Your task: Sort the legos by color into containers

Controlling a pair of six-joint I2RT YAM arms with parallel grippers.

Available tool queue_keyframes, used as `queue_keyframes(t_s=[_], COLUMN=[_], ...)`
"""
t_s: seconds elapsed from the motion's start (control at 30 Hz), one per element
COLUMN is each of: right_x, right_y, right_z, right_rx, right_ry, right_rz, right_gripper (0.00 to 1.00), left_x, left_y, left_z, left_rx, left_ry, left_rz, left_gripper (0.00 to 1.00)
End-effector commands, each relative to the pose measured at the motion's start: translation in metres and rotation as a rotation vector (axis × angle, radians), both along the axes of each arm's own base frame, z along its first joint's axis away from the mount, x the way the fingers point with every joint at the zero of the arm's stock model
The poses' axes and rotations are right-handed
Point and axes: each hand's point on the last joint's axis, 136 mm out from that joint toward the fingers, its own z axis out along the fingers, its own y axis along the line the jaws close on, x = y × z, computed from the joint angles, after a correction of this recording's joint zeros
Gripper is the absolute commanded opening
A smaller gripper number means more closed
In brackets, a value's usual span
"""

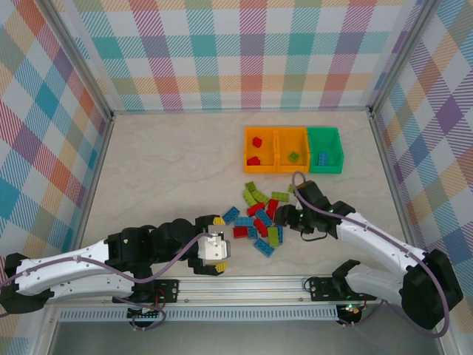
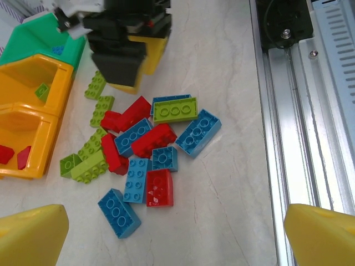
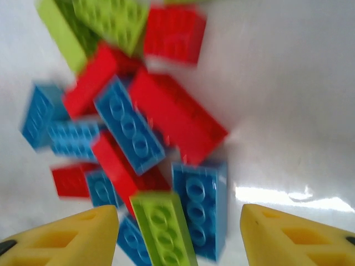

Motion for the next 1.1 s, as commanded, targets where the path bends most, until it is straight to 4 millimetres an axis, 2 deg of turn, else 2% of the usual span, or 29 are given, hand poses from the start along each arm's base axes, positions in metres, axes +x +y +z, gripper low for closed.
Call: queue_keyframes(t_s=[0.0,0.07,0.17,0.27,0.37,0.47,0.9,1.07], right_x=[-0.026,-0.034,-0.036,-0.030,-0.026,-0.023,-0.020,-0.018], right_y=[-0.006,0.001,0.003,0.010,0.023,0.024,0.026,0.027], right_z=[0.001,0.000,-0.005,-0.007,-0.010,-0.018,-0.037,-0.034], right_rx=[-0.103,-0.136,-0.263,-0.302,-0.308,-0.354,-0.442,-0.436], right_ry=[0.034,0.051,0.043,0.035,0.030,0.047,0.068,0.058], right_rz=[0.097,0.145,0.201,0.234,0.252,0.241,0.234,0.230], right_gripper=[0.60,0.62,0.75,0.76,0.69,0.61,0.46,0.38], left_x=[0.003,0.003,0.004,0.002,-0.012,-0.024,-0.020,-0.019], left_y=[-0.002,-0.003,-0.004,-0.004,-0.001,0.003,0.002,0.002], left_z=[0.003,0.002,0.001,0.000,-0.008,-0.020,-0.023,-0.024], left_rx=[-0.029,-0.032,-0.032,-0.029,0.006,0.063,0.062,0.064], left_ry=[-0.008,0.008,0.023,0.033,0.063,0.083,0.080,0.078], left_rz=[-0.005,-0.008,-0.007,-0.017,-0.093,-0.171,-0.160,-0.156], left_gripper=[1.00,1.00,1.00,1.00,1.00,1.00,1.00,1.00])
